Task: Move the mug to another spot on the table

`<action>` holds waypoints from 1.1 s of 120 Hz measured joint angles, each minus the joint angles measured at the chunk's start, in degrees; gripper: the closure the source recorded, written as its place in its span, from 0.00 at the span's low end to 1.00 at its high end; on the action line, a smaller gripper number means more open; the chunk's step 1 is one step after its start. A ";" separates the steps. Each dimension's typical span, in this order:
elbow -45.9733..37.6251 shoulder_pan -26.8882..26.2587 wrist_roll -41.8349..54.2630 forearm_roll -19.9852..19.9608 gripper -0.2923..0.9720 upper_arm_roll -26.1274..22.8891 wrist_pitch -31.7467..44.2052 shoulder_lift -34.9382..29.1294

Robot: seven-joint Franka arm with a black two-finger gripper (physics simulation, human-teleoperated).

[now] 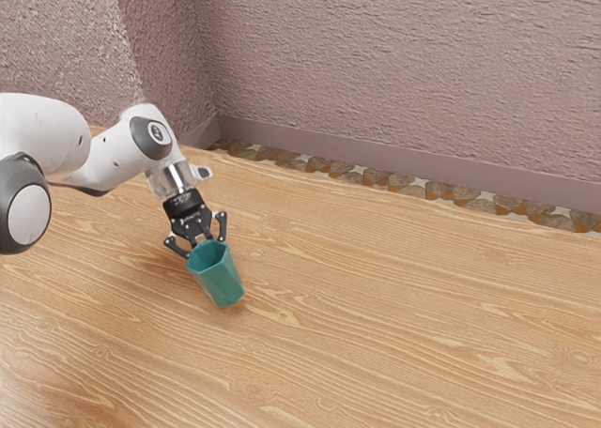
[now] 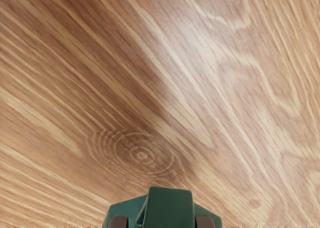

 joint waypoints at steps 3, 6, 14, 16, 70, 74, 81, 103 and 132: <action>-0.04 0.00 -0.09 0.01 0.73 0.02 -0.28 0.00; -0.06 0.00 -0.17 0.02 0.73 0.10 -0.55 0.00; -0.09 0.00 -0.42 0.14 0.73 0.37 -1.30 0.00; -0.10 0.00 -0.49 0.24 0.73 0.44 -1.49 0.00; 4.81 -0.82 -2.03 6.60 0.73 2.31 -4.29 1.10; 5.70 -0.89 -2.17 6.68 0.73 2.34 -4.38 1.34; 6.78 -0.94 -2.41 6.78 0.73 2.36 -4.51 1.74; 8.09 -1.16 -3.12 6.90 0.73 2.30 -4.73 3.34; 8.65 -1.55 -3.85 7.06 0.73 2.37 -4.28 5.88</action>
